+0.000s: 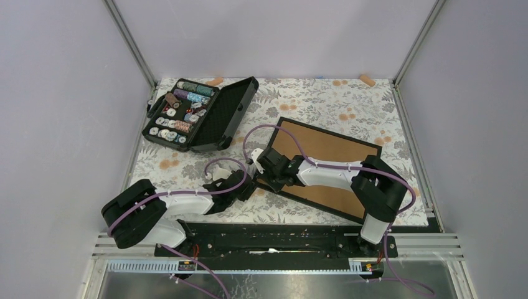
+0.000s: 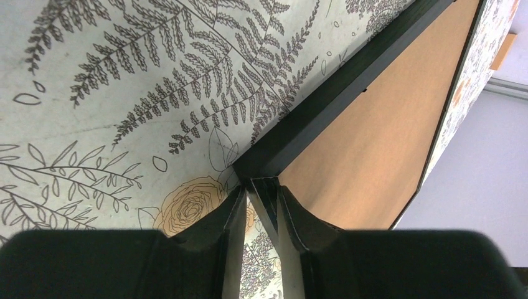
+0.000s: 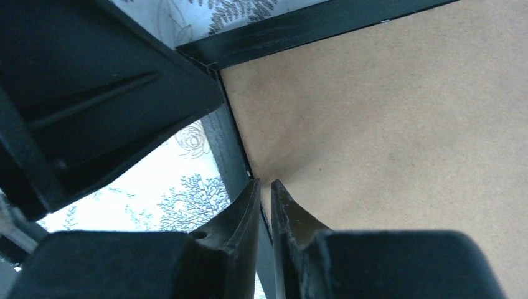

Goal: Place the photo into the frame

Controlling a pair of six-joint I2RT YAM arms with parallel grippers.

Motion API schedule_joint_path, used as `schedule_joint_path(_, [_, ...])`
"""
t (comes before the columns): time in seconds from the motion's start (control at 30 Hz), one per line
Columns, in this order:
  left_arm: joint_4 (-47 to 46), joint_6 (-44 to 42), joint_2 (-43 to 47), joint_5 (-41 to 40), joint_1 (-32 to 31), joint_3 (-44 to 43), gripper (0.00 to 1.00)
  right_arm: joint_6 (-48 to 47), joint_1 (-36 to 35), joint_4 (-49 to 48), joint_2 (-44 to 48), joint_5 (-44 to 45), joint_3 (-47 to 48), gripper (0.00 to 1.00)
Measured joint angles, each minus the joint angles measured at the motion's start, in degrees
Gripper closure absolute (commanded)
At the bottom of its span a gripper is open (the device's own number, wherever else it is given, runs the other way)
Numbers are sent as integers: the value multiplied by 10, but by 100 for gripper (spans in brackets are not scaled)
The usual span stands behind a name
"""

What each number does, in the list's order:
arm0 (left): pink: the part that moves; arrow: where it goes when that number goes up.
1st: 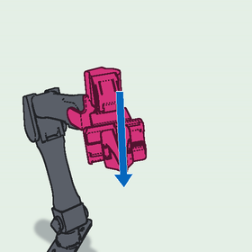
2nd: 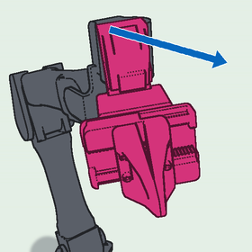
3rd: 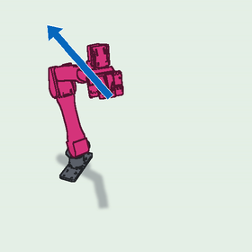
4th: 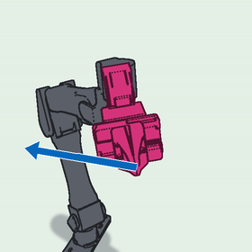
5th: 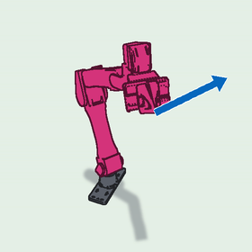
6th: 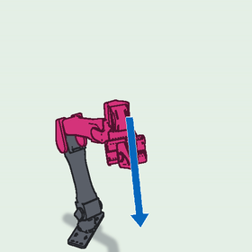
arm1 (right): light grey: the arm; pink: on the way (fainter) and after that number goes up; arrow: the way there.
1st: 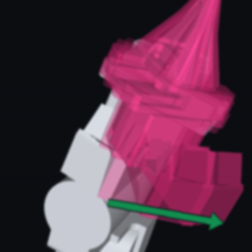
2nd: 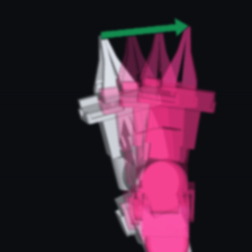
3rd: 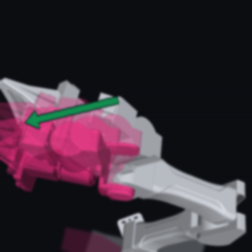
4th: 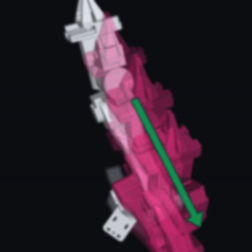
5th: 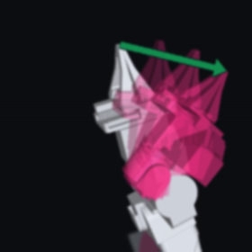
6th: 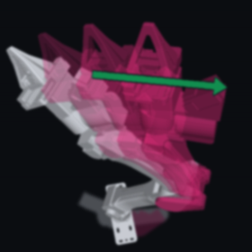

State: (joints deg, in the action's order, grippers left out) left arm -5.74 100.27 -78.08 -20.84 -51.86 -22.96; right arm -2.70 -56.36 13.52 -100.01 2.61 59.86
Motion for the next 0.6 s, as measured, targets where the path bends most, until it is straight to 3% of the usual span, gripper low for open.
schedule_joint_path(0.17, [2,9,0,-1,-1,0,75,2,-1,14,-16,23,14,82])
schedule_joint_path(0.33, [3,15,1,-1,-1,0,75,7,-3,15,-24,28,24,65])
schedule_joint_path(0.6, [7,18,4,-2,-2,0,76,28,-3,6,-19,38,20,68])
